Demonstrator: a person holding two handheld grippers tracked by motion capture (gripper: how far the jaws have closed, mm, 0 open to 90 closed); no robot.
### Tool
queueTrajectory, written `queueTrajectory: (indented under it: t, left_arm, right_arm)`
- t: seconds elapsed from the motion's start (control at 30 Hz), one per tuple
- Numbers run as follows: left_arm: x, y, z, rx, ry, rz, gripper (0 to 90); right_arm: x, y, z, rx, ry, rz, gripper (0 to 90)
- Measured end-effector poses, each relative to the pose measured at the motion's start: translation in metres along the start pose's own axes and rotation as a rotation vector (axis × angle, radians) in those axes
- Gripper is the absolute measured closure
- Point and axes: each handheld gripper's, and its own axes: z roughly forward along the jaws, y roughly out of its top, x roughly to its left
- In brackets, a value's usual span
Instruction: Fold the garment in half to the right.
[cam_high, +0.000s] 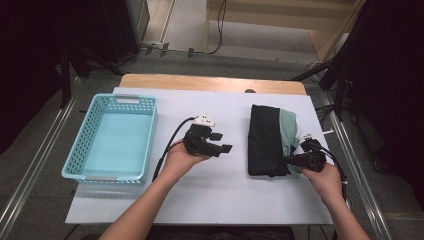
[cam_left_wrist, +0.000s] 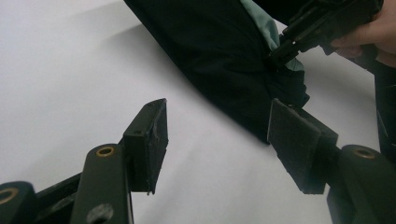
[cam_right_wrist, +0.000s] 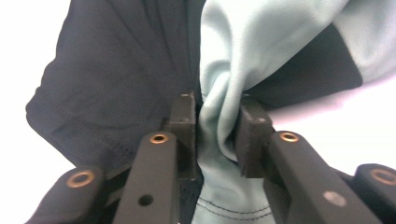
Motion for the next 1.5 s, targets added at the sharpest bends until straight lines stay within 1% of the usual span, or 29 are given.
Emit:
queueTrajectory:
  t: [0.03, 0.1, 0.13, 0.2, 0.3, 0.37, 0.4, 0.43, 0.6, 0.73, 0.9, 1.0, 1.1, 1.17, 1.3, 1.4, 1.47, 1.5]
  left_arm:
    - [0.0, 0.0, 0.0, 0.001, 0.002, 0.0, 38.9]
    - [0.0, 0.0, 0.0, 0.004, 0.005, -0.001, 39.0]
    - [0.001, 0.0, 0.0, 0.005, 0.005, -0.005, 38.9]
    - [0.001, 0.0, 0.0, 0.008, 0.007, -0.006, 38.9]
    - [0.003, 0.0, 0.0, 0.015, 0.014, -0.013, 38.9]
    - [0.003, 0.0, -0.001, 0.014, 0.018, -0.014, 38.9]
    - [0.003, 0.0, -0.001, 0.013, 0.022, -0.015, 38.9]
    - [0.003, 0.0, -0.001, 0.011, 0.021, -0.017, 38.9]
    - [0.004, 0.0, 0.0, 0.013, 0.029, -0.027, 38.9]
    - [0.004, 0.001, 0.001, 0.009, 0.029, -0.038, 38.9]
    - [0.005, 0.001, 0.003, 0.012, 0.032, -0.047, 38.8]
    - [0.006, 0.001, 0.004, 0.019, 0.038, -0.05, 38.9]
    - [0.006, 0.001, 0.006, 0.015, 0.035, -0.059, 38.7]
    - [0.006, 0.001, 0.007, 0.018, 0.041, -0.058, 38.6]
    - [0.006, 0.003, 0.01, 0.018, 0.038, -0.052, 38.5]
    - [0.007, 0.007, 0.015, 0.023, 0.032, -0.053, 38.5]
    - [0.008, 0.009, 0.019, 0.027, 0.025, -0.061, 38.5]
    - [0.008, 0.009, 0.021, 0.031, 0.024, -0.063, 38.5]
  right_arm:
    - [0.0, 0.0, -0.001, 0.005, 0.0, 0.0, 66.8]
    - [-0.002, -0.002, -0.004, -0.001, 0.005, -0.005, 59.2]
    - [-0.002, -0.003, -0.006, -0.003, 0.011, 0.003, 55.1]
    - [-0.002, -0.006, -0.011, -0.028, 0.017, 0.001, 47.6]
    - [0.0, -0.012, -0.018, -0.066, 0.005, -0.027, 38.3]
    - [0.001, -0.014, -0.021, -0.078, -0.001, -0.03, 36.0]
    - [0.001, -0.015, -0.022, -0.087, 0.001, -0.041, 34.8]
    - [0.002, -0.016, -0.024, -0.092, -0.007, -0.05, 33.9]
    - [0.007, -0.019, -0.027, -0.109, -0.019, -0.084, 32.9]
    - [0.008, -0.02, -0.026, -0.115, -0.022, -0.098, 32.4]
    - [0.006, -0.02, -0.026, -0.13, -0.004, -0.087, 31.8]
    - [0.006, -0.02, -0.026, -0.134, 0.0, -0.089, 31.0]
    - [0.006, -0.019, -0.025, -0.14, -0.001, -0.091, 30.2]
    - [0.006, -0.019, -0.026, -0.142, -0.006, -0.087, 30.6]
    - [0.007, -0.021, -0.026, -0.146, -0.016, -0.091, 30.9]
    - [0.007, -0.023, -0.027, -0.158, -0.016, -0.088, 30.9]
    - [0.006, -0.026, -0.027, -0.161, -0.017, -0.102, 30.9]
    - [0.006, -0.026, -0.027, -0.165, -0.018, -0.101, 30.8]
